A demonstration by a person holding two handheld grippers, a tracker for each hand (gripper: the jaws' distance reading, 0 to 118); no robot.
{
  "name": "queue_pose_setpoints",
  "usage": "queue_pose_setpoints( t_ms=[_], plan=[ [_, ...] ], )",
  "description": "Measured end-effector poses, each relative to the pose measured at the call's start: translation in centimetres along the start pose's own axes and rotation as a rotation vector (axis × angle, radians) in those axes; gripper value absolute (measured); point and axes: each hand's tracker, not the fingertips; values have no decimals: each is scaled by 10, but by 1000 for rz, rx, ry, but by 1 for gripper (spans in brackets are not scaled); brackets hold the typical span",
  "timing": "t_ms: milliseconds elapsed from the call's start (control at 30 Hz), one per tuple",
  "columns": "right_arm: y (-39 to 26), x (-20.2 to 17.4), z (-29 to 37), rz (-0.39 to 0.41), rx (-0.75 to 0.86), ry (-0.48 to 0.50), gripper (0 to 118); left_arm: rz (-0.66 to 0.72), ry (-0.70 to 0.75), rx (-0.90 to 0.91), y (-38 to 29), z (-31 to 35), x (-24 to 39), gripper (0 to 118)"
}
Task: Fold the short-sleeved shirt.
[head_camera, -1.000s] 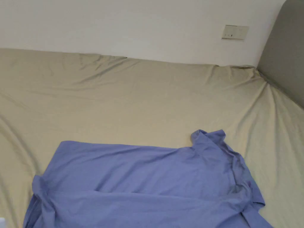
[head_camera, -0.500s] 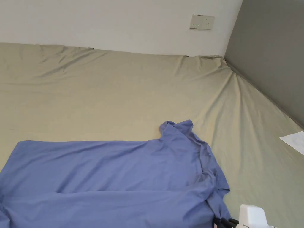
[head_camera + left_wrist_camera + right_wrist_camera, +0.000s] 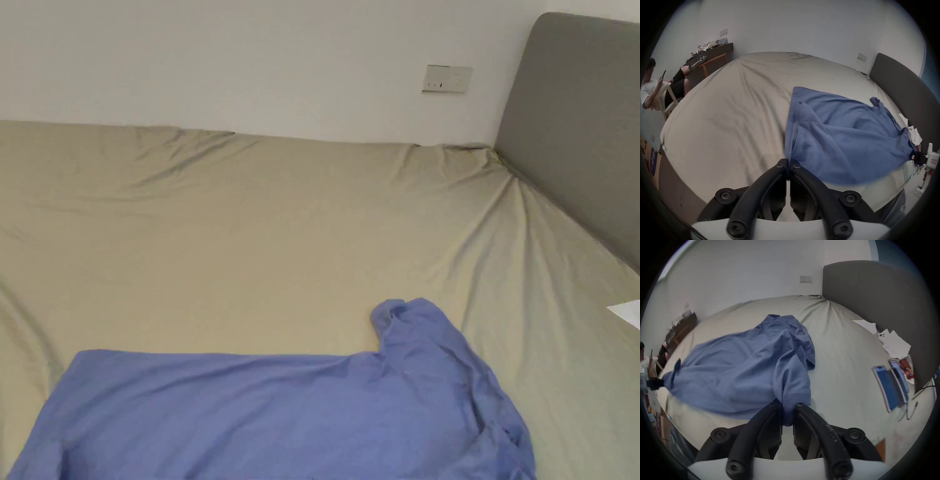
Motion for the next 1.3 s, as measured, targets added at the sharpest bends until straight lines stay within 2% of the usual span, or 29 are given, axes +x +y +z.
queue_pose_setpoints(
  t_ms=[133, 233, 267, 300, 333, 367, 400, 467, 500, 567, 633, 667, 700, 733, 767, 800, 867, 967, 1133, 1233, 1300],
  plan=[
    [-31, 11, 6, -102, -40, 55, 15, 69, -10, -62, -33, -7, -15, 2],
    [-41, 5, -9, -77, -48, 23, 16, 93, 2, -102, -47, -24, -15, 2],
    [-42, 2, -16, -33, -88, -32, 22, 92, 7, -100, -50, -29, -12, 2],
    [-41, 0, -20, 10, -128, -115, 46, 92, 16, -95, -51, -31, -10, 3],
    [-41, -1, -17, 37, -110, -150, 60, 97, 24, -80, -49, -28, -8, 3],
    [-40, 3, -7, 17, -71, -107, 64, 104, 29, -66, -46, -22, -8, 7],
    [-36, 6, 4, -19, -60, -93, 63, 112, 30, -50, -43, -14, -7, 18],
    [-28, 14, 37, -101, 15, -97, 63, 150, -10, 43, -33, 12, -11, 47],
    [-24, 16, 53, -114, 76, -99, 63, 158, -23, 99, -28, 26, -11, 60],
    [-12, 13, 85, -91, 193, -97, 63, 147, -32, 238, -16, 54, -6, 66],
    [4, 2, 108, -5, 296, -81, 62, 120, -48, 369, -5, 73, 2, 74],
    [11, -5, 113, 27, 331, -77, 54, 90, -65, 431, -2, 77, 6, 77],
    [17, -12, 116, 46, 351, -74, 31, 65, -63, 467, 3, 80, 11, 74],
    [23, -20, 114, 54, 372, -70, 6, 38, -52, 487, 9, 81, 17, 66],
    [25, -28, 113, 42, 405, -75, 2, 22, -40, 499, 15, 79, 22, 43],
    [25, -35, 111, 27, 430, -71, 2, 21, -41, 492, 18, 74, 28, 0],
    [28, -40, 100, 19, 393, 9, 2, 40, -21, 454, 30, 64, 26, 0],
    [30, -47, 88, -18, 352, 72, 2, 23, -51, 411, 42, 43, 31, 0],
    [44, -49, 68, -21, 303, 38, 2, -59, -86, 333, 76, -9, 33, 0],
    [56, -50, 56, -29, 283, 36, 2, -56, -83, 309, 108, -47, 41, 0],
    [65, -49, 44, -38, 253, 45, 2, 3, -119, 257, 135, -77, 35, 0]
  ],
)
